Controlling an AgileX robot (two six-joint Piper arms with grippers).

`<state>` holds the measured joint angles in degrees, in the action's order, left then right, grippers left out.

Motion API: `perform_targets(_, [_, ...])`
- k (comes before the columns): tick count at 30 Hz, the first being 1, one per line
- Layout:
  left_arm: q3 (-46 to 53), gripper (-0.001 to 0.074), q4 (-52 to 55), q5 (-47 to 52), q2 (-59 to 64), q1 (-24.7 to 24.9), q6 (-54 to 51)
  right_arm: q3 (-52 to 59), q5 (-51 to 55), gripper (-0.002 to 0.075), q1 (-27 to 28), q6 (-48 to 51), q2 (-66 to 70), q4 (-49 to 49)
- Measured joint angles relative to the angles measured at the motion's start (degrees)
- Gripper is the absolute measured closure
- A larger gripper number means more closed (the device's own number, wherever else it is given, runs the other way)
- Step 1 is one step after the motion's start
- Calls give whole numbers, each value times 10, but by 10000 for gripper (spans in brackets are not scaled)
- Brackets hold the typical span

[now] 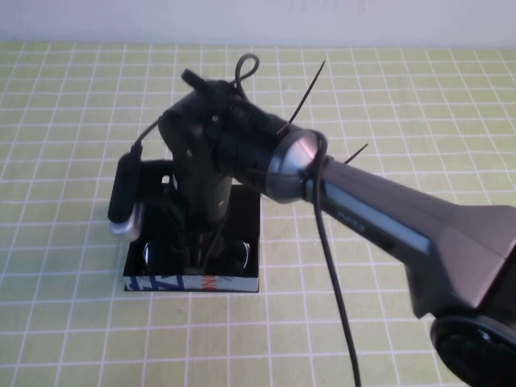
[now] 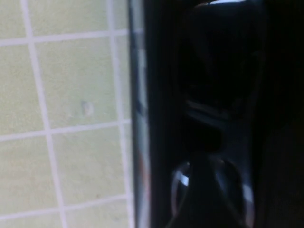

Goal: Return glasses to glasses case
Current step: Place the glasses in the glasses case, then close the glasses case

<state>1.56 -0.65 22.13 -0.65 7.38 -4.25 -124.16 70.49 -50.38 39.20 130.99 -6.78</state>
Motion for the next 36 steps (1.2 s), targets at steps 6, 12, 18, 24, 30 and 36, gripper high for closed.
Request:
perform_targets(6, [0,737,0,0,0,0,0,0,1,421,1,-67,-64,-18])
perform_targets(12, [0,737,0,0,0,0,0,-5,6,681,19,-99,-113,-22])
perform_targets(18, [0,737,0,0,0,0,0,-5,9,734,58,-108,-118,-14])
perform_targets(24, [0,737,0,0,0,0,0,-5,10,737,114,-121,-119,79])
perform_targets(30, [0,737,0,-9,0,0,-1,-5,10,737,159,-122,-119,152])
perform_targets(36, [0,737,-97,-128,0,0,90,-5,11,737,183,-138,-119,178])
